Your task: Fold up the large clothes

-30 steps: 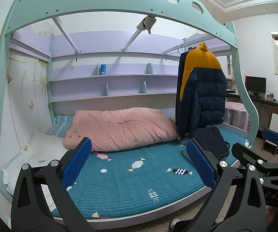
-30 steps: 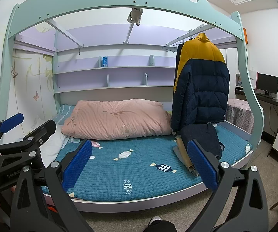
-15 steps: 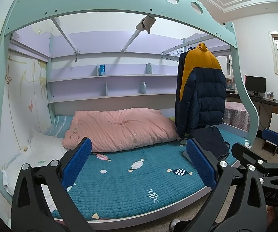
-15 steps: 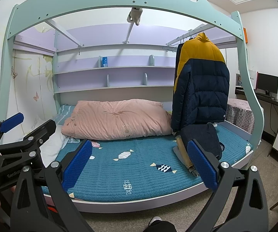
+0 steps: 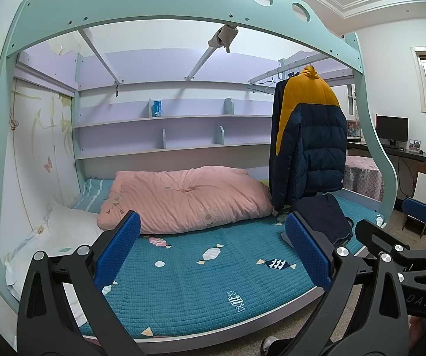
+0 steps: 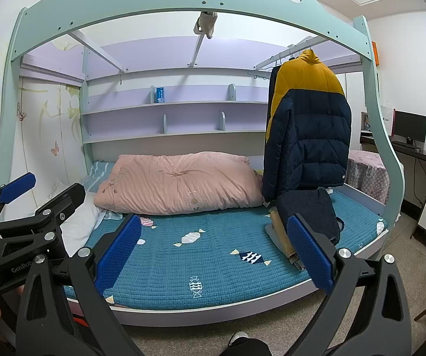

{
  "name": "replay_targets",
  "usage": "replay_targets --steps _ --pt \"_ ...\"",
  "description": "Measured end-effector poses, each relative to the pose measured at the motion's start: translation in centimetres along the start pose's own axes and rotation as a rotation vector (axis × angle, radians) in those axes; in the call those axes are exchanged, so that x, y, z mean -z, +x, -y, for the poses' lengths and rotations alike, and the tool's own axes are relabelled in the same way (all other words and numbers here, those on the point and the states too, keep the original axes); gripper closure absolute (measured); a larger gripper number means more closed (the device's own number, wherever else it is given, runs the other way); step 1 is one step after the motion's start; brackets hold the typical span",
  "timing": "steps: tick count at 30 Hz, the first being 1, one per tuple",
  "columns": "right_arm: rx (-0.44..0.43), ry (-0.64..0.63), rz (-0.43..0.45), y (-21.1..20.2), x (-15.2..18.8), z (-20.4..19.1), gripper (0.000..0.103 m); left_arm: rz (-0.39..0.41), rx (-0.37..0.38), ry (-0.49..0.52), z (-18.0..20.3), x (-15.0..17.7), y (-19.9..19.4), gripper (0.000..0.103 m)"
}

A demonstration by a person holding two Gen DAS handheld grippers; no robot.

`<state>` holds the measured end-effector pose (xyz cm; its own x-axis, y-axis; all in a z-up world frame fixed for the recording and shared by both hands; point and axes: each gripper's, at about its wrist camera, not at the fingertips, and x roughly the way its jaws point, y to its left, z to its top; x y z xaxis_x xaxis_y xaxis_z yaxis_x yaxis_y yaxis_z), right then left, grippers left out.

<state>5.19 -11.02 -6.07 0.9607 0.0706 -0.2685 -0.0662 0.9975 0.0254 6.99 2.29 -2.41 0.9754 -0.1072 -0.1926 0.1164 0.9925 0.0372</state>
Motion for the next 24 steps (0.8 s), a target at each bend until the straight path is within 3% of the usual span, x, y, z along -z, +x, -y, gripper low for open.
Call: replay_targets --steps 24 --pt "0.004 0.004 0.0 -0.14 0.06 -0.21 0.008 0.003 0.002 0.001 -0.03 0.09 -0.02 0.005"
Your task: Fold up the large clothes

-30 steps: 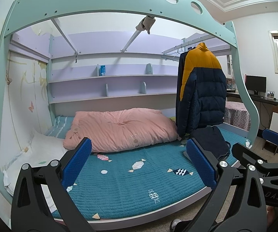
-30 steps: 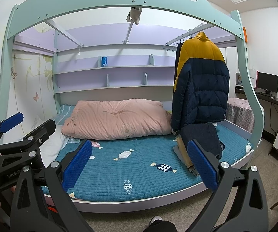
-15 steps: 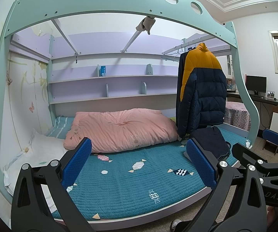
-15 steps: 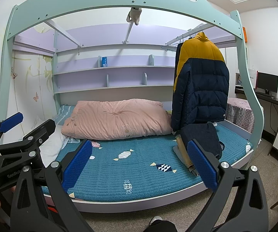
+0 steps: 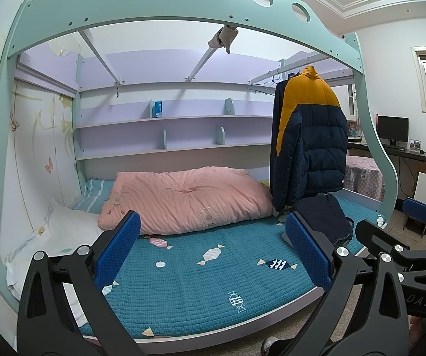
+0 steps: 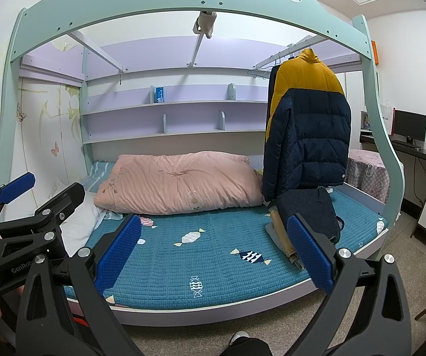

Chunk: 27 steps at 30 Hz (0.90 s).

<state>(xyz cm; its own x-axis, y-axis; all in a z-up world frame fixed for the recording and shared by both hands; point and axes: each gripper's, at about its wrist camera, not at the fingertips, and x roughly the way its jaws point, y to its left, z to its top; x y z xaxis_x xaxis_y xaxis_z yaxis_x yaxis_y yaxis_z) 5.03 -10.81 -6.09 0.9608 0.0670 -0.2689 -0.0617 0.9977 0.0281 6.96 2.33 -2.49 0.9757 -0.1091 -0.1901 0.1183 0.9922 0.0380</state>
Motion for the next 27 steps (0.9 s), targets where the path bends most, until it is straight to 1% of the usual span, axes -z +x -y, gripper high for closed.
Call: replay_targets --steps 27 --pt "0.002 0.002 0.0 -0.06 -0.03 -0.12 0.008 0.001 0.002 0.003 -0.2 0.07 0.04 0.005"
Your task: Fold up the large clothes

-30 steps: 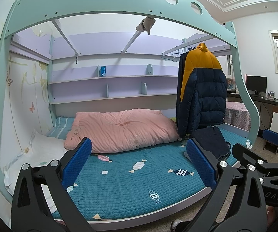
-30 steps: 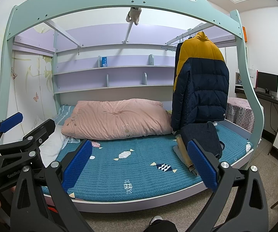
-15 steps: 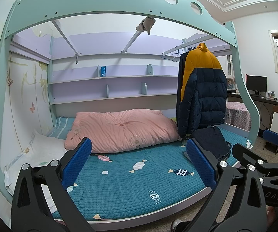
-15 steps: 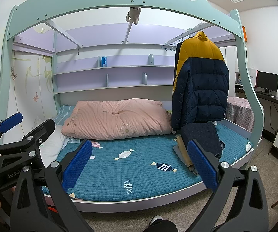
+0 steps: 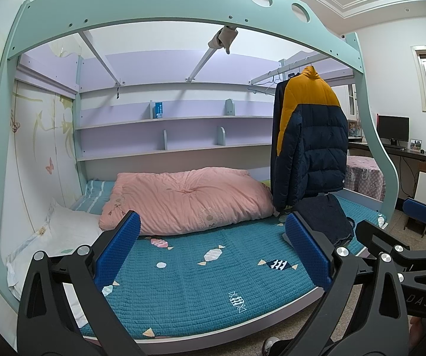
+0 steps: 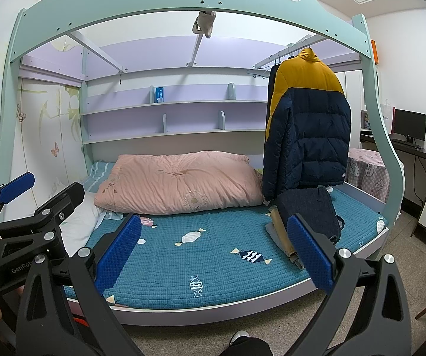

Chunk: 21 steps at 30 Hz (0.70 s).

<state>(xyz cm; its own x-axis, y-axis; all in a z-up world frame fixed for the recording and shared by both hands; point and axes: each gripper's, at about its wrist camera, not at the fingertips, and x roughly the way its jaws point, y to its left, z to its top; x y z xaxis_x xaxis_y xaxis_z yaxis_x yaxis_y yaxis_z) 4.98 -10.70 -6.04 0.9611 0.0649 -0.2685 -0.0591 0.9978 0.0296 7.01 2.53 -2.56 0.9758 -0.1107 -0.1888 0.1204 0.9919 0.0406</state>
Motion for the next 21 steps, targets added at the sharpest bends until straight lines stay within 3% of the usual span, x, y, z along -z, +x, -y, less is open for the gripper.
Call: replay_targets --steps 21 --pt "0.003 0.002 0.0 -0.07 0.07 -0.09 0.008 0.001 0.001 0.002 0.04 0.08 -0.02 0.005"
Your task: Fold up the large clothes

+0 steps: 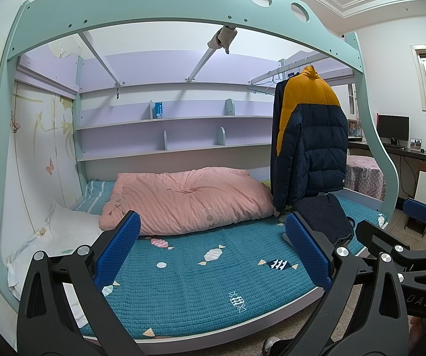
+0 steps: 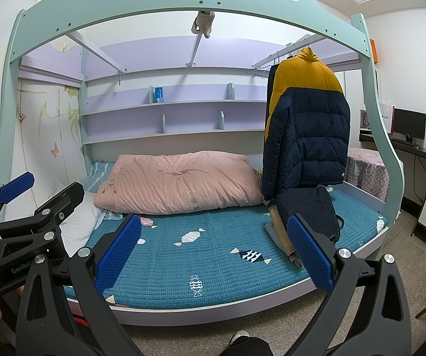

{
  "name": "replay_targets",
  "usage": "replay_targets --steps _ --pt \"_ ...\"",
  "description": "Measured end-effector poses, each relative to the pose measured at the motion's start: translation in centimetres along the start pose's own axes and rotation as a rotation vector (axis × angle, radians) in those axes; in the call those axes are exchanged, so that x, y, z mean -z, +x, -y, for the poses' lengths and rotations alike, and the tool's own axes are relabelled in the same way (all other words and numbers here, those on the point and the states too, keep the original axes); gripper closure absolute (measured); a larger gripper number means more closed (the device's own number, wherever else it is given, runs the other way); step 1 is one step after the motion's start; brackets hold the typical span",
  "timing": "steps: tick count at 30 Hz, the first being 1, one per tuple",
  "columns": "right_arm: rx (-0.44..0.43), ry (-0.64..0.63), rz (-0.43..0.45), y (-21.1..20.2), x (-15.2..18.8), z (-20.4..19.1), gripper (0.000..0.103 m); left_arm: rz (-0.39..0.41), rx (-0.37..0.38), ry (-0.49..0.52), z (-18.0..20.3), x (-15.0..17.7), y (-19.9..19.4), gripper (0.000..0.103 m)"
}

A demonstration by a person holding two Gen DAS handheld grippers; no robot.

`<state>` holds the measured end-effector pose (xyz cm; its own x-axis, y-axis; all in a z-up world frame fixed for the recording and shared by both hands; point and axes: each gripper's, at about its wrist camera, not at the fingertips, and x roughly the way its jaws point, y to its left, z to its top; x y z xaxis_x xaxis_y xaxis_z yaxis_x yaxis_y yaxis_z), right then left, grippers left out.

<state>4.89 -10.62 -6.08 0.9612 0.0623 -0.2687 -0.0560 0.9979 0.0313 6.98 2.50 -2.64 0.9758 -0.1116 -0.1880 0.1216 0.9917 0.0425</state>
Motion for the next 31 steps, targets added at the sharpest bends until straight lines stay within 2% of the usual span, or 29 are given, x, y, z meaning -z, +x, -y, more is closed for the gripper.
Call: replay_targets --steps 26,31 --pt "0.003 0.001 -0.001 -0.1 0.0 -0.1 0.008 -0.002 0.002 0.001 -0.2 0.1 0.1 0.005" --pt "-0.003 0.005 -0.011 0.2 0.3 -0.3 0.008 -0.015 -0.003 -0.003 -1.2 0.3 0.6 0.005"
